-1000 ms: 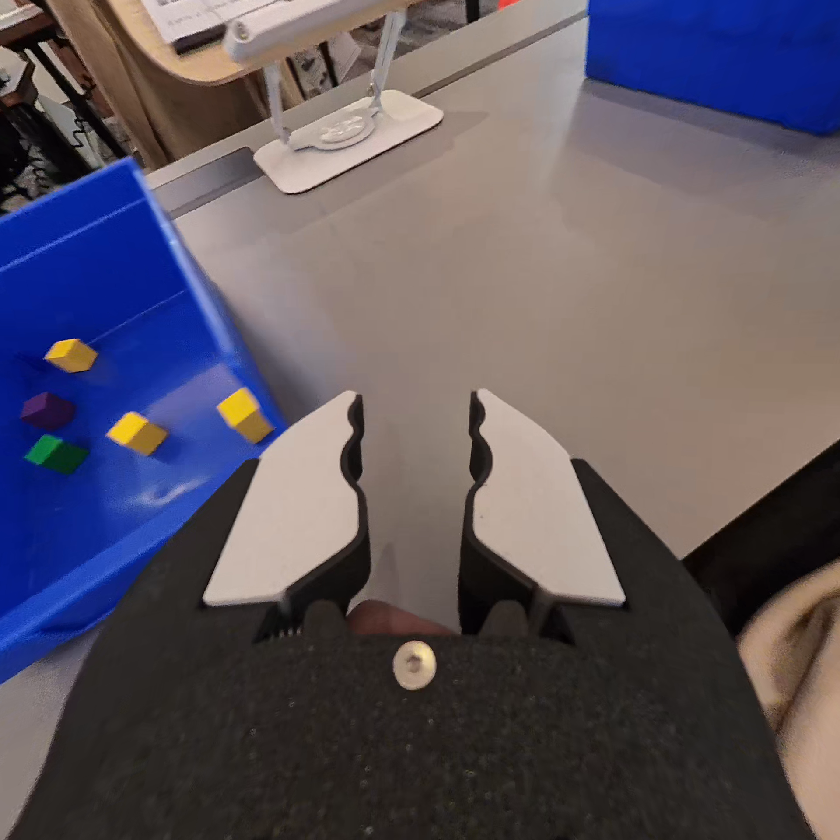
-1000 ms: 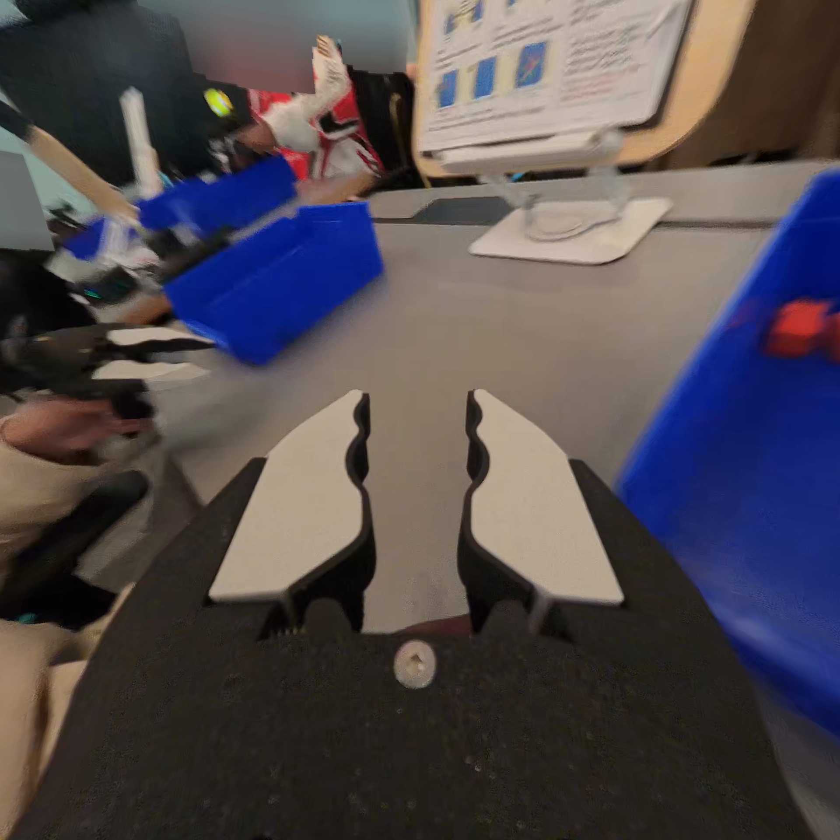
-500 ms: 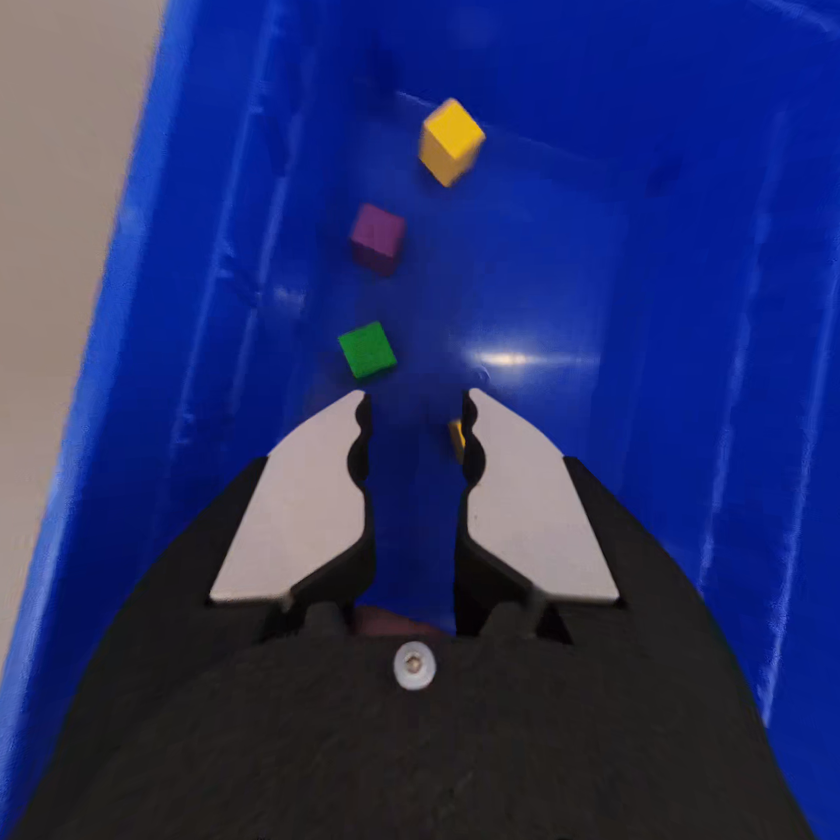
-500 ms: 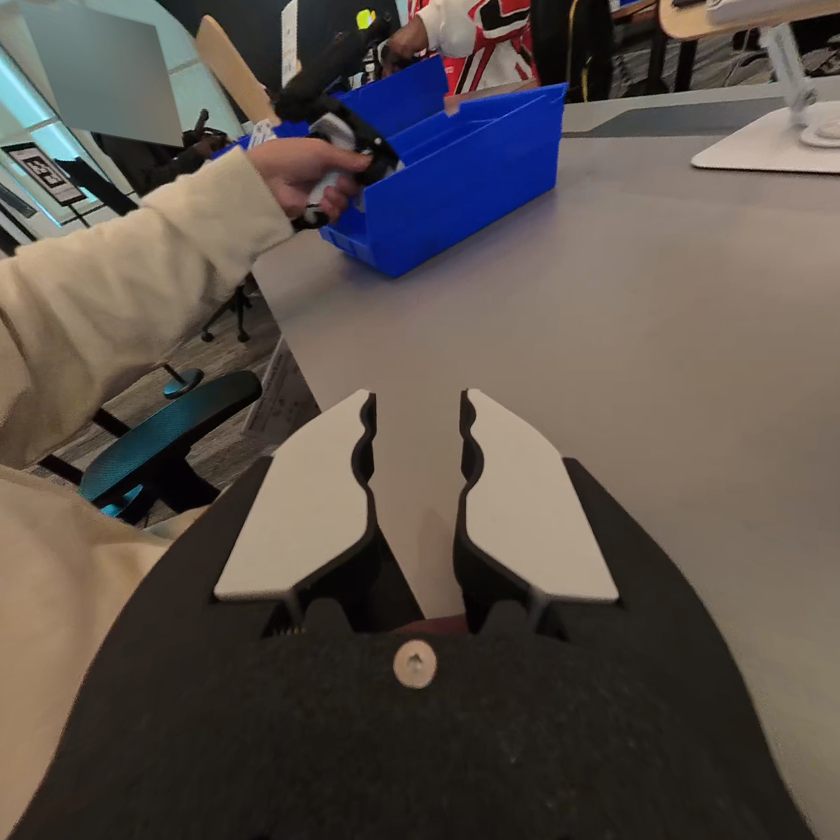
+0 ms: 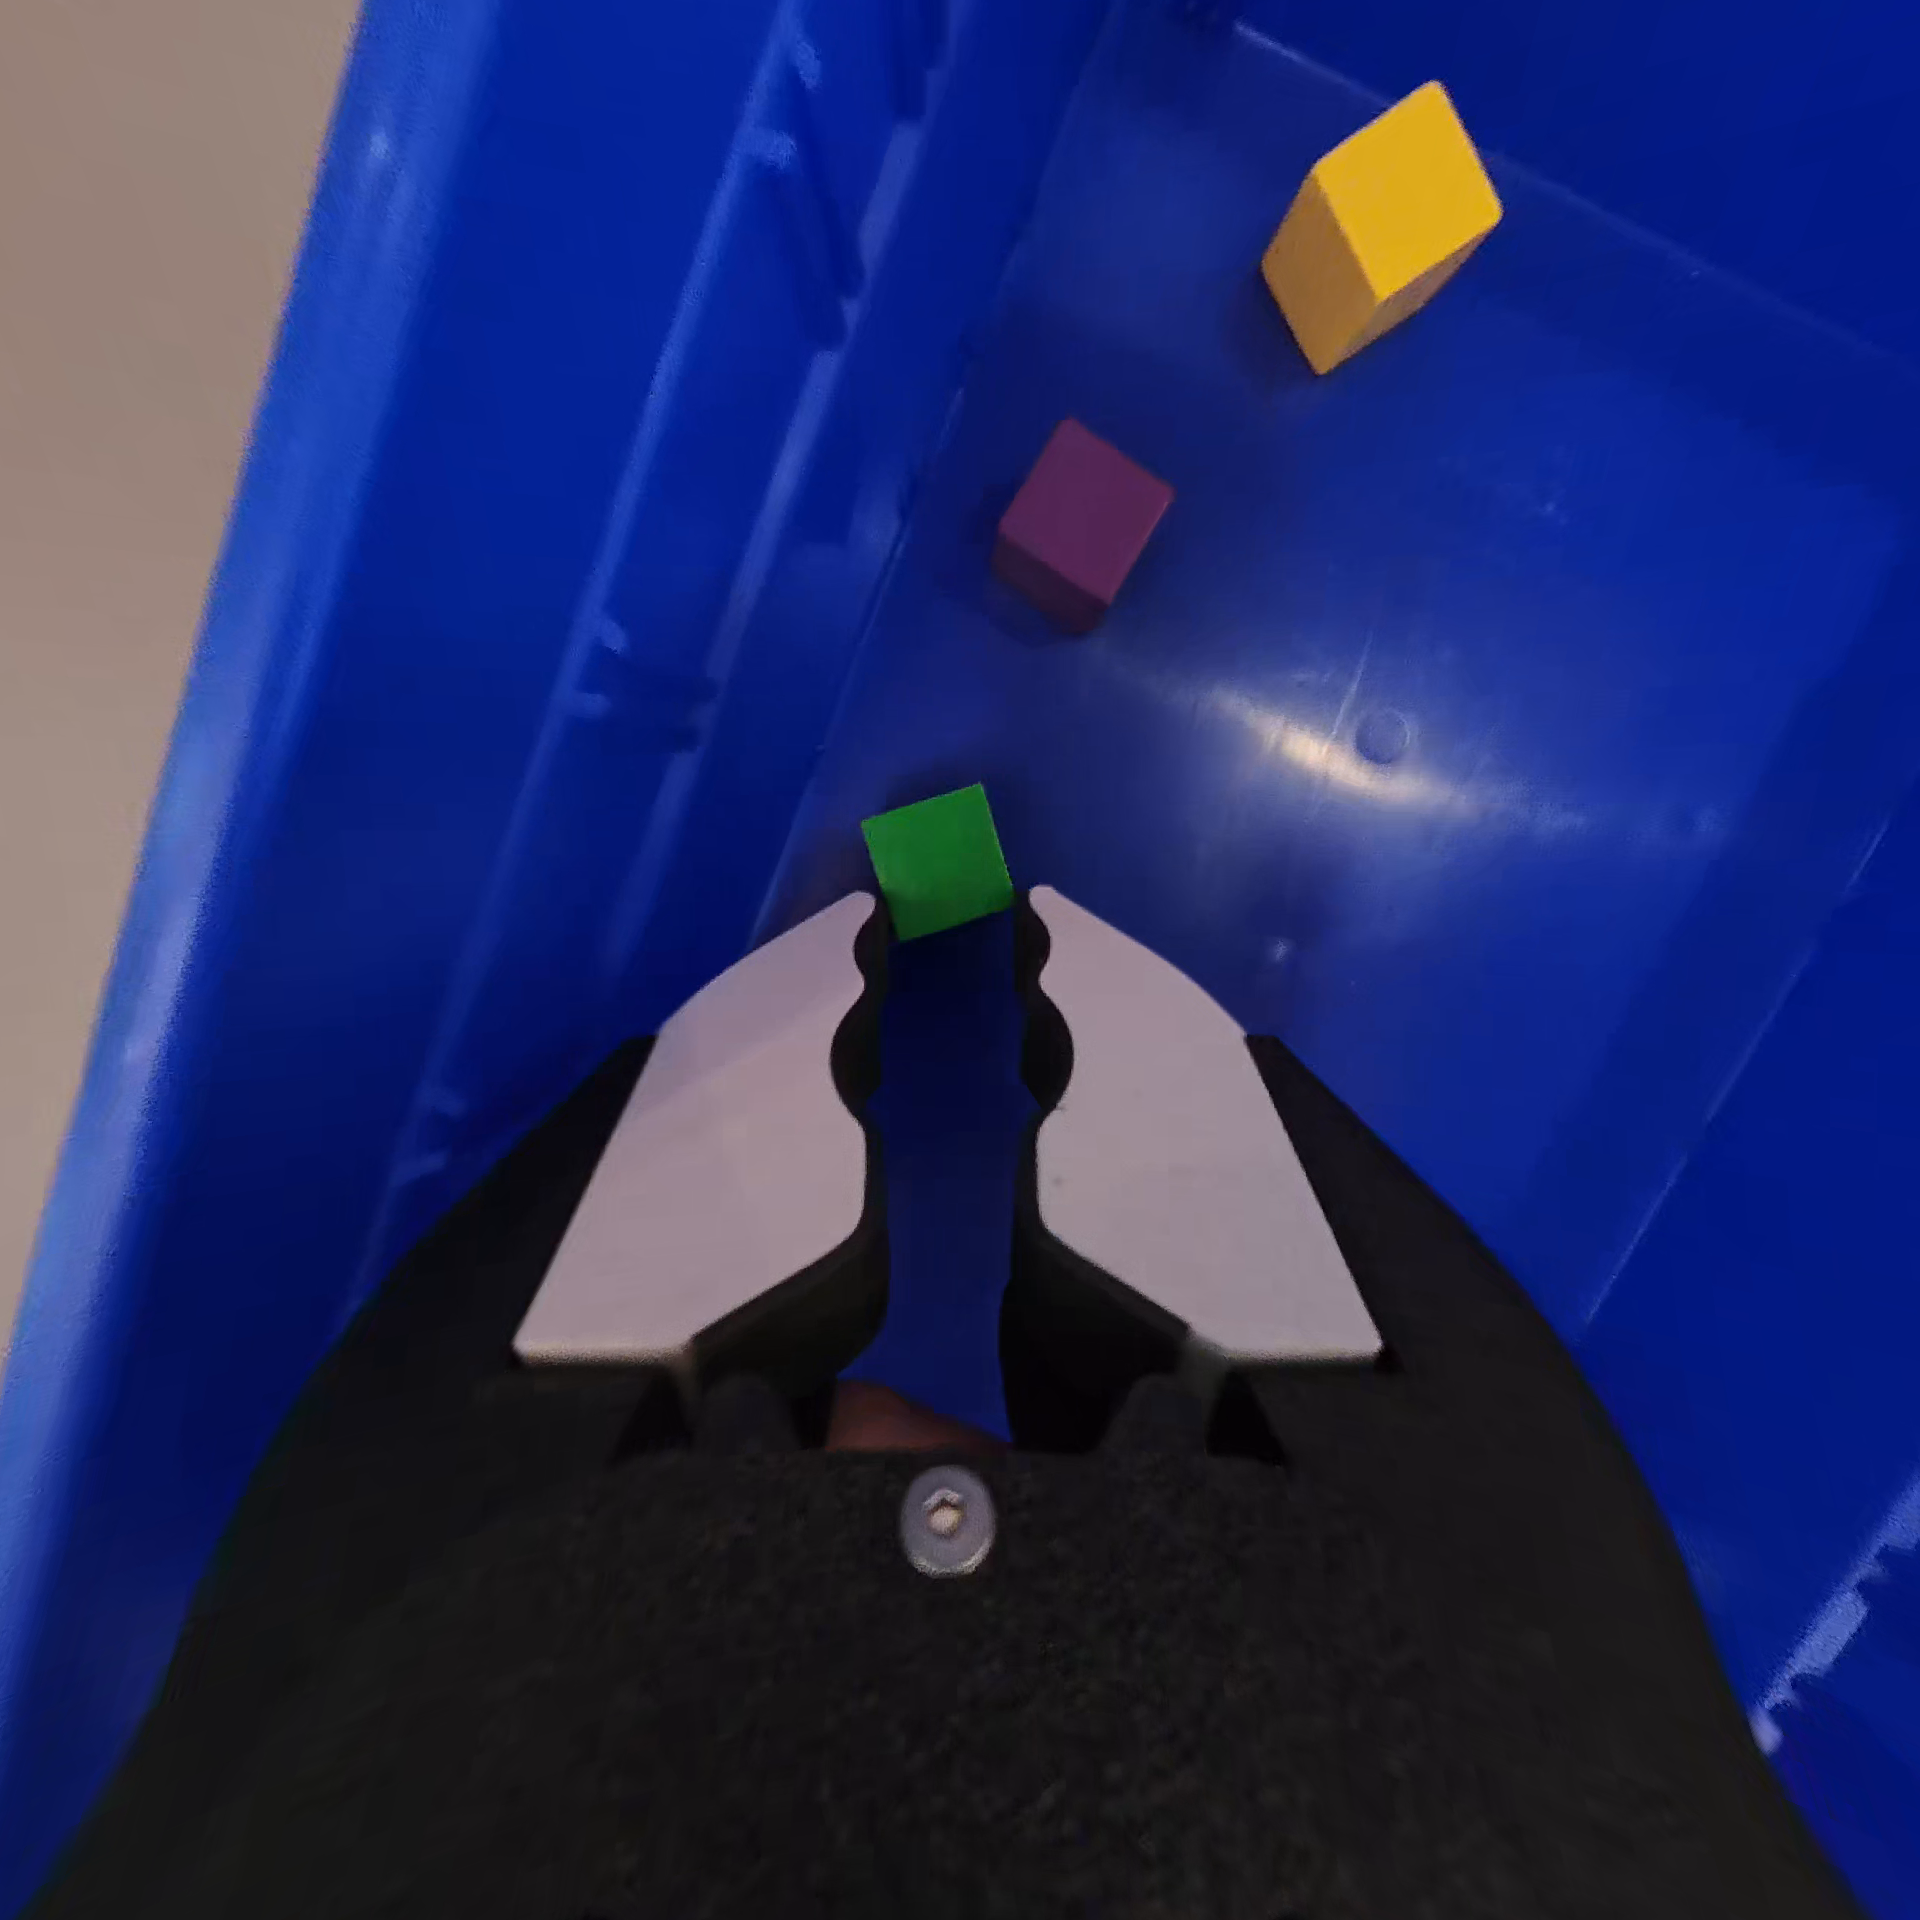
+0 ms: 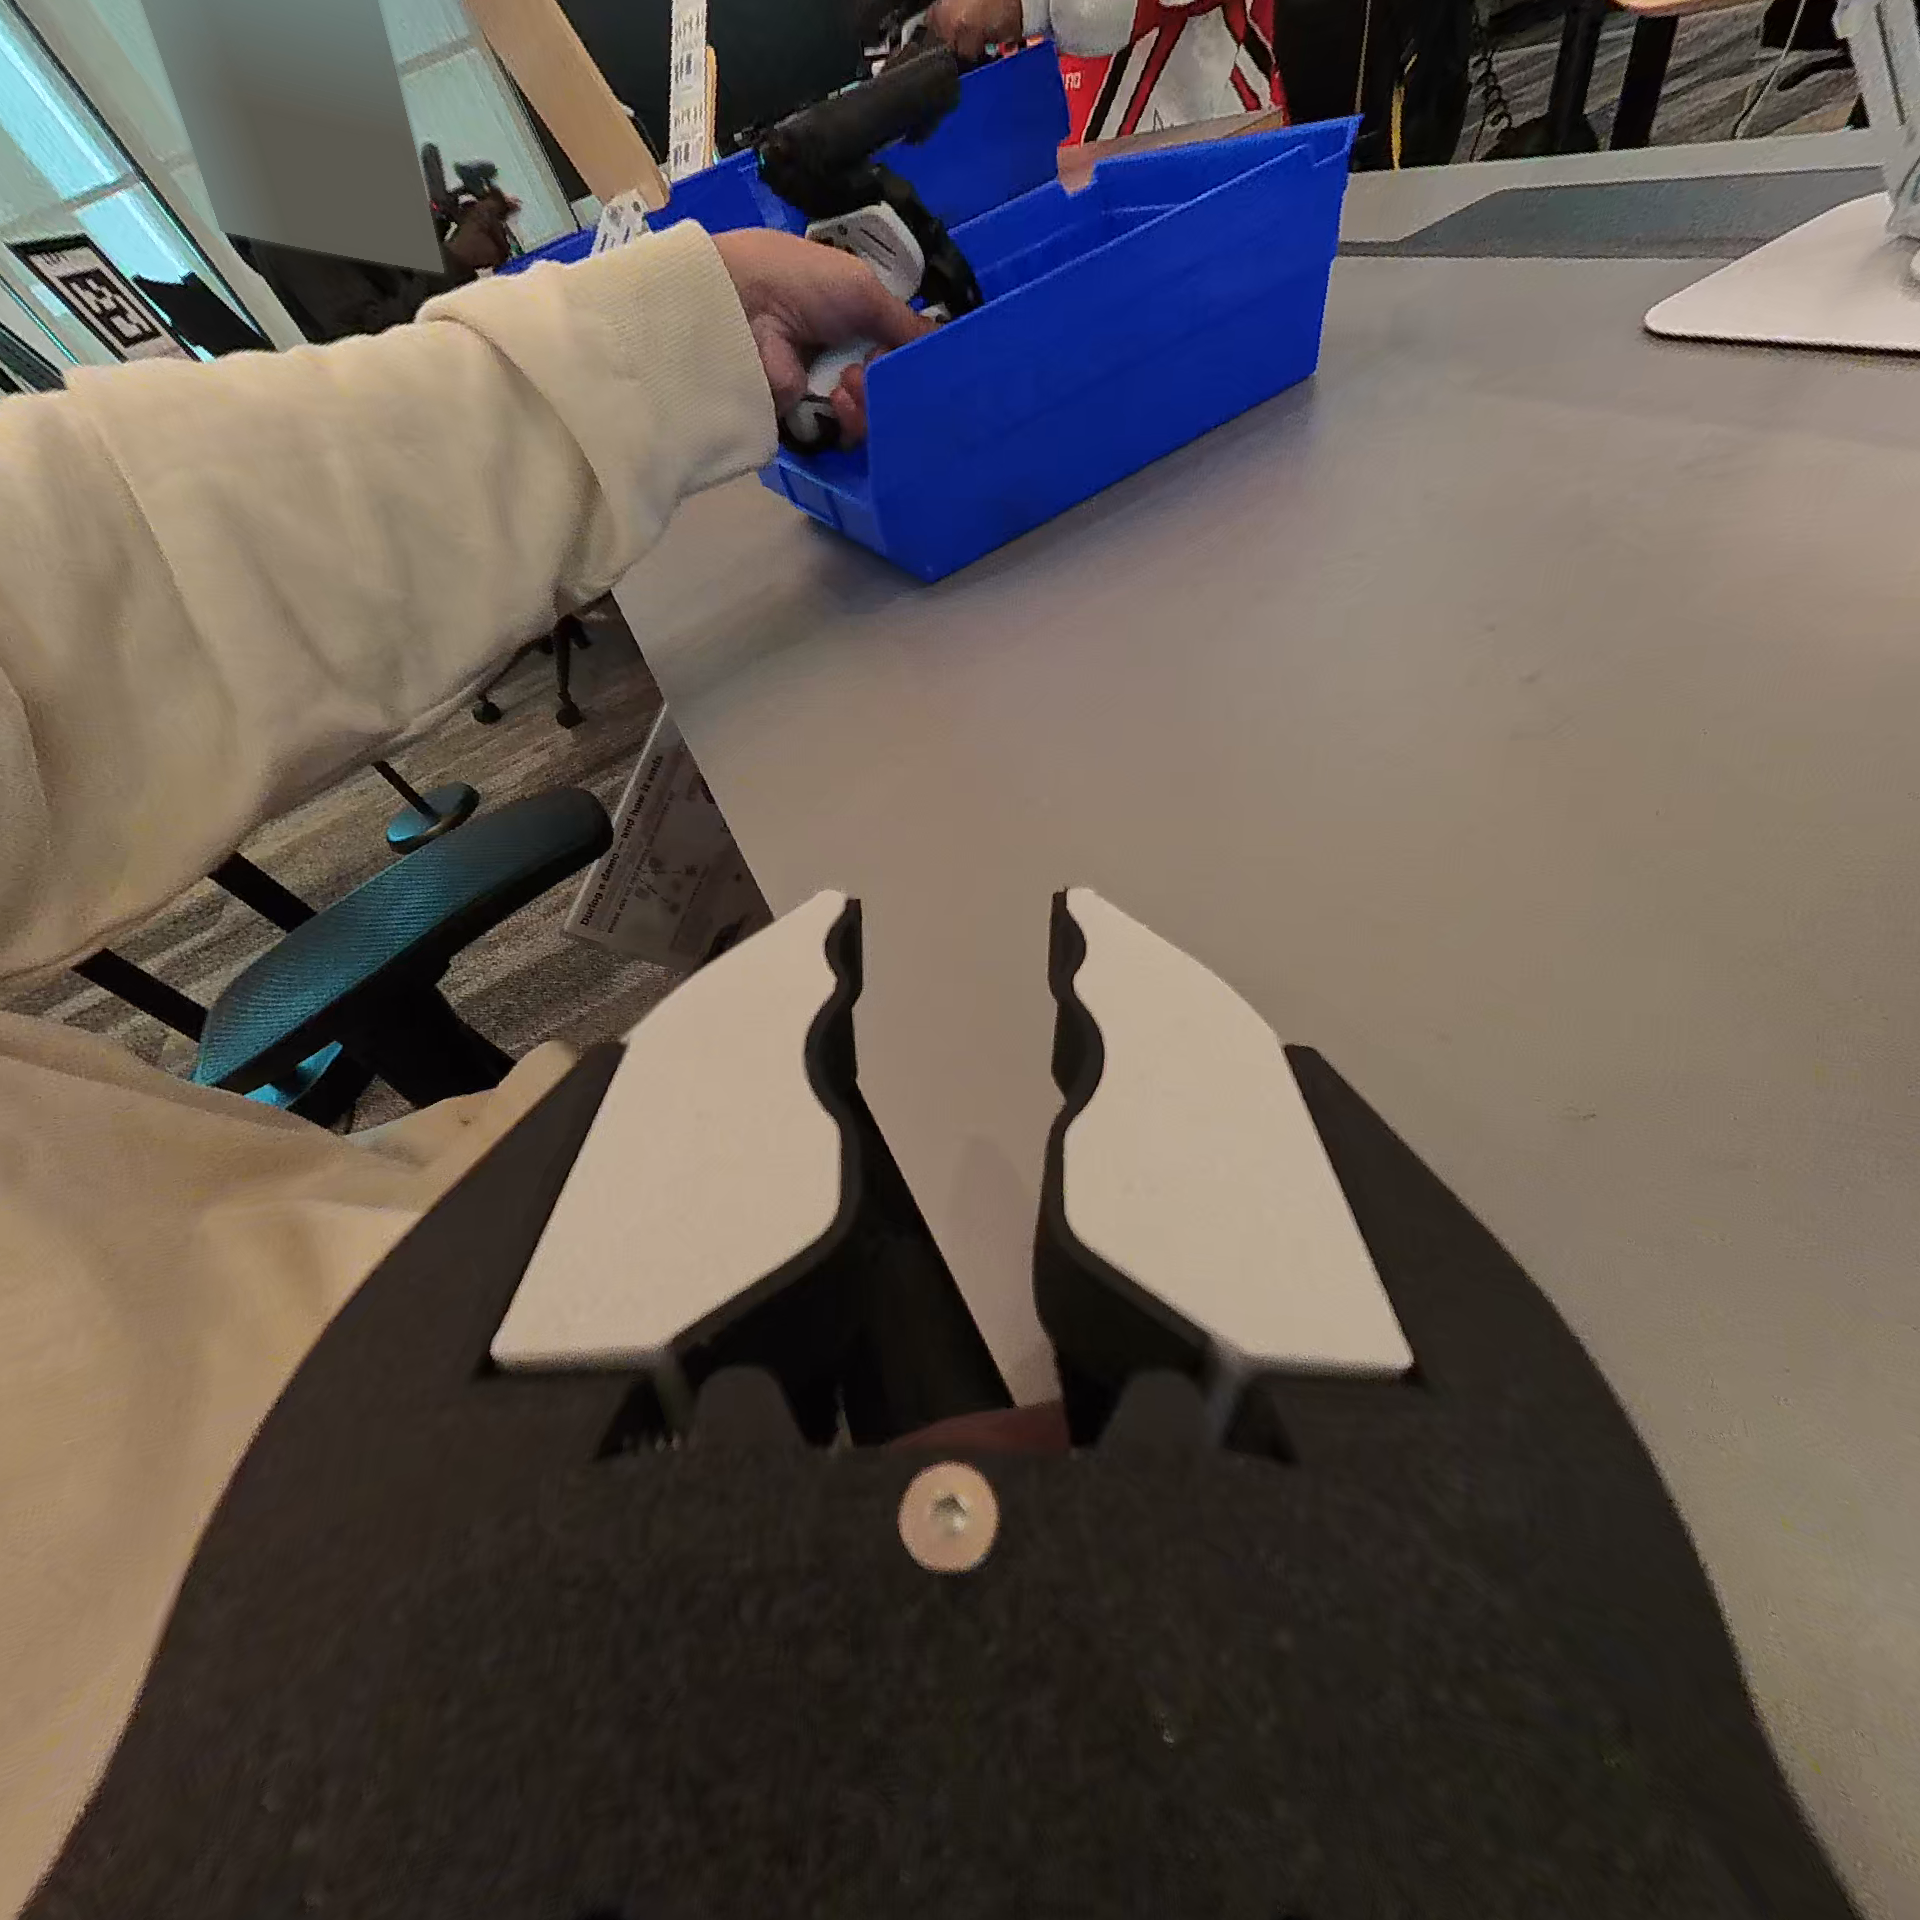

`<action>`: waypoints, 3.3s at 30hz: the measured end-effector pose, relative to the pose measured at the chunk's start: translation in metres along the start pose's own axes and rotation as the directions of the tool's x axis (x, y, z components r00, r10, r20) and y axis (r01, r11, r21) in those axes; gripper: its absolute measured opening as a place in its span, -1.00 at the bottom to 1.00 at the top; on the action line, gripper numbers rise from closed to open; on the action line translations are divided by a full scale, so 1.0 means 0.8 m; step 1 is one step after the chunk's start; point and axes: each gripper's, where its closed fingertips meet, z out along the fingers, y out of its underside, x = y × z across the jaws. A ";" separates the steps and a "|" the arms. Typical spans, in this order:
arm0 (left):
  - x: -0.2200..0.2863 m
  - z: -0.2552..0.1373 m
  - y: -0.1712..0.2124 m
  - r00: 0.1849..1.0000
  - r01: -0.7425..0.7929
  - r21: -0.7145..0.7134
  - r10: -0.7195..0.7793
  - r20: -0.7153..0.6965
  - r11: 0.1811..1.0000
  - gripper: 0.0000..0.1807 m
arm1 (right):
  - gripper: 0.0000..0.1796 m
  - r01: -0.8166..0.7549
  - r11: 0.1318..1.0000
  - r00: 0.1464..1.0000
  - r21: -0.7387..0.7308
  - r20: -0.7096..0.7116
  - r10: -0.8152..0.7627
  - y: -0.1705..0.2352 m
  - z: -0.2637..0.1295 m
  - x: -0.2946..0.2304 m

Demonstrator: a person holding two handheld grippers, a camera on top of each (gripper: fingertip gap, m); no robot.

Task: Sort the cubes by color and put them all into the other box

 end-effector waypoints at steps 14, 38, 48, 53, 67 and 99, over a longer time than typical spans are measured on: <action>0.107 -0.193 0.071 0.609 -0.393 0.701 0.740 -0.287 0.595 -0.76 | -0.63 -0.231 0.953 0.973 0.195 0.023 0.231 -0.037 -0.025 0.050; 0.357 -0.312 0.293 -0.308 -0.248 0.957 0.949 0.066 -0.147 -0.74 | -0.75 -0.739 0.626 0.270 -0.249 0.742 0.614 -0.124 0.091 -0.006; 0.270 -0.248 0.250 0.337 -0.324 0.845 0.886 -0.317 0.426 -0.46 | -0.75 -0.522 0.853 0.769 -0.021 0.421 0.481 -0.087 0.067 0.024; 0.211 -0.195 0.227 0.554 -0.432 0.752 0.804 -0.216 0.499 -0.51 | -0.75 -0.153 0.987 0.964 0.050 -0.212 0.160 -0.119 -0.040 0.136; 0.236 -0.198 0.268 0.429 -0.473 0.758 0.869 -0.247 0.449 -0.52 | -0.75 -0.496 0.352 0.767 -0.793 -0.591 -0.250 0.039 -0.236 0.403; 0.191 -0.202 0.224 0.614 -0.489 0.708 0.778 -0.136 0.509 -0.50 | -0.53 -0.048 0.971 0.965 0.233 -0.241 0.106 -0.055 -0.005 0.092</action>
